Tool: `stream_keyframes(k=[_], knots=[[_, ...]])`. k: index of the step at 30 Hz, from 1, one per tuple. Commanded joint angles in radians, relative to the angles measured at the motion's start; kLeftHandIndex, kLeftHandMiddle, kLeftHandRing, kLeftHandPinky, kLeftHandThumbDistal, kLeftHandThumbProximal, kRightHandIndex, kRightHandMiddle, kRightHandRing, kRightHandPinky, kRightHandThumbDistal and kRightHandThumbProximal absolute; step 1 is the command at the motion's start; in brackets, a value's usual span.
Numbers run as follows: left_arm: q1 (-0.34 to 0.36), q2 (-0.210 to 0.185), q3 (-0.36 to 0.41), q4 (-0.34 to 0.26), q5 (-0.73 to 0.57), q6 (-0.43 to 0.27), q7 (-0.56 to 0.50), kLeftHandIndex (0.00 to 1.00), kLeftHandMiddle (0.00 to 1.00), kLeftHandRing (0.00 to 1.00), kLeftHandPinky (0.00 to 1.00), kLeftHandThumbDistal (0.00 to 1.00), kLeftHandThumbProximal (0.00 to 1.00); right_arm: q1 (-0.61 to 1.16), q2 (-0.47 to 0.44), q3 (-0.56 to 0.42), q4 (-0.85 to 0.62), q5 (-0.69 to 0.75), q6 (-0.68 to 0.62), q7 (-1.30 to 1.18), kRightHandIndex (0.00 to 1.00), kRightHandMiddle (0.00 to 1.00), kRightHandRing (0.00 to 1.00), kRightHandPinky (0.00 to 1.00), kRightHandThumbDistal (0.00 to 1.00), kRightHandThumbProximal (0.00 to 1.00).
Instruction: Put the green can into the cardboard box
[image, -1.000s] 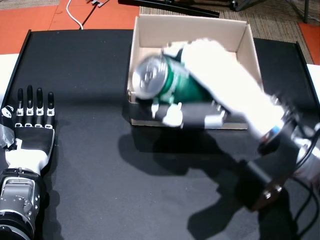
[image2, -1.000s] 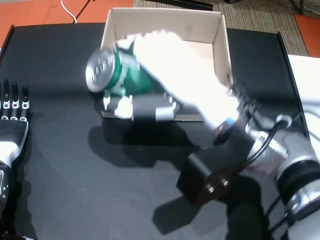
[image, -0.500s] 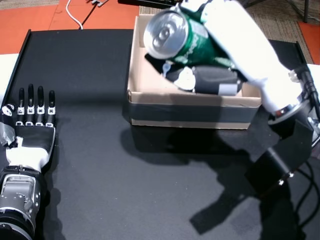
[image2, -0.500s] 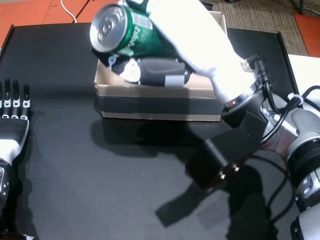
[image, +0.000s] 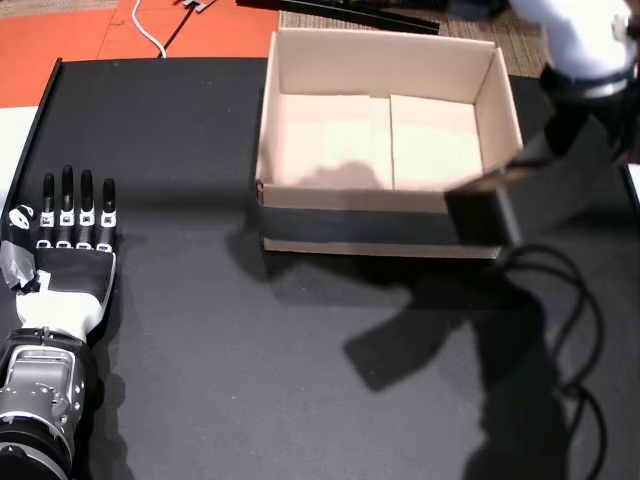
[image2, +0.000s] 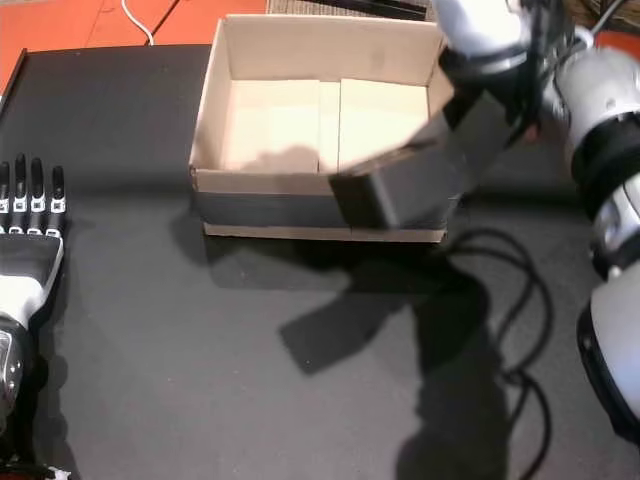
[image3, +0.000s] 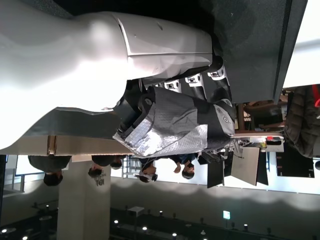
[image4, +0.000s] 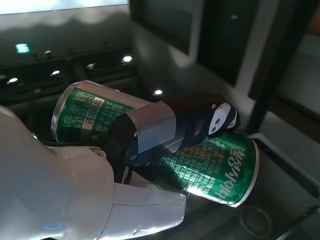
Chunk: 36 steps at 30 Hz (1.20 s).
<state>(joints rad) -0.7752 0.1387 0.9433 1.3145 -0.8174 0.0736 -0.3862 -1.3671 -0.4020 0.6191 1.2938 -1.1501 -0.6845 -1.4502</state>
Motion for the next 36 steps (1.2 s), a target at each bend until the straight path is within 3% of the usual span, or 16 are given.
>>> stream_keyframes(k=[1,5,7,9,11,12,14,19,24,30,33,34,35,36], knots=[[0.052,-0.022,-0.003,0.035,0.015,0.002,0.041,0.55,0.55,0.66,0.79,0.0,0.51,-0.034,0.014,-0.019,0.016,0.059,0.007,0.044,0.0,0.0,0.09,0.08,0.09,0.69],[0.053,-0.024,-0.006,0.034,0.019,-0.005,0.04,0.54,0.54,0.65,0.79,0.0,0.53,-0.042,0.008,-0.007,0.035,0.081,0.018,0.148,0.0,0.0,0.11,0.09,0.05,0.64],[0.054,-0.022,-0.005,0.034,0.018,-0.003,0.039,0.53,0.54,0.65,0.78,0.0,0.54,-0.045,-0.004,0.003,0.047,0.08,0.039,0.236,0.0,0.0,0.12,0.07,0.09,0.63],[0.053,-0.022,-0.003,0.035,0.015,-0.002,0.045,0.53,0.54,0.64,0.77,0.0,0.55,-0.047,-0.017,0.015,0.059,0.073,0.073,0.311,0.0,0.0,0.12,0.04,0.14,0.55],[0.051,-0.022,-0.001,0.035,0.013,-0.002,0.051,0.55,0.55,0.65,0.77,0.0,0.57,-0.049,-0.027,0.019,0.069,0.075,0.106,0.399,0.0,0.0,0.12,0.02,0.28,0.35],[0.05,-0.023,-0.001,0.034,0.013,-0.003,0.051,0.56,0.56,0.66,0.78,0.0,0.58,-0.05,-0.03,0.017,0.073,0.083,0.117,0.444,0.0,0.0,0.12,0.02,0.29,0.3],[0.051,-0.025,-0.002,0.034,0.015,-0.006,0.046,0.56,0.55,0.66,0.78,0.0,0.59,-0.05,-0.037,0.002,0.081,0.109,0.146,0.571,0.0,0.0,0.16,0.04,0.22,0.37],[0.059,-0.025,0.004,0.036,0.01,0.0,0.031,0.52,0.52,0.63,0.74,0.0,0.57,-0.037,-0.04,-0.059,0.082,0.204,0.203,0.825,0.0,0.0,0.11,0.08,0.15,0.35],[0.058,-0.026,0.009,0.036,0.012,-0.001,0.039,0.52,0.51,0.63,0.76,0.0,0.56,-0.028,-0.043,-0.073,0.076,0.246,0.22,0.916,0.0,0.02,0.14,0.05,0.11,0.46],[0.057,-0.028,0.01,0.036,0.011,-0.003,0.037,0.53,0.52,0.63,0.73,0.0,0.53,-0.011,-0.034,-0.117,0.075,0.306,0.208,0.969,0.0,0.04,0.19,0.06,0.09,0.44],[0.056,-0.03,0.009,0.036,0.013,-0.003,0.04,0.53,0.52,0.62,0.74,0.0,0.54,0.004,-0.015,-0.133,0.075,0.336,0.213,0.99,0.0,0.07,0.21,0.07,0.04,0.54],[0.055,-0.031,0.006,0.036,0.016,-0.005,0.04,0.53,0.52,0.61,0.74,0.0,0.55,0.012,-0.004,-0.142,0.075,0.349,0.215,1.002,0.0,0.06,0.21,0.07,0.04,0.51],[0.055,-0.033,0.003,0.035,0.019,-0.007,0.039,0.53,0.51,0.6,0.74,0.0,0.55,0.019,0.006,-0.148,0.076,0.359,0.22,1.015,0.02,0.08,0.25,0.19,0.06,0.48],[0.054,-0.034,0.001,0.035,0.02,-0.008,0.036,0.53,0.52,0.61,0.74,0.0,0.56,0.025,0.016,-0.152,0.076,0.365,0.223,1.025,0.0,0.07,0.21,0.22,0.07,0.43]])
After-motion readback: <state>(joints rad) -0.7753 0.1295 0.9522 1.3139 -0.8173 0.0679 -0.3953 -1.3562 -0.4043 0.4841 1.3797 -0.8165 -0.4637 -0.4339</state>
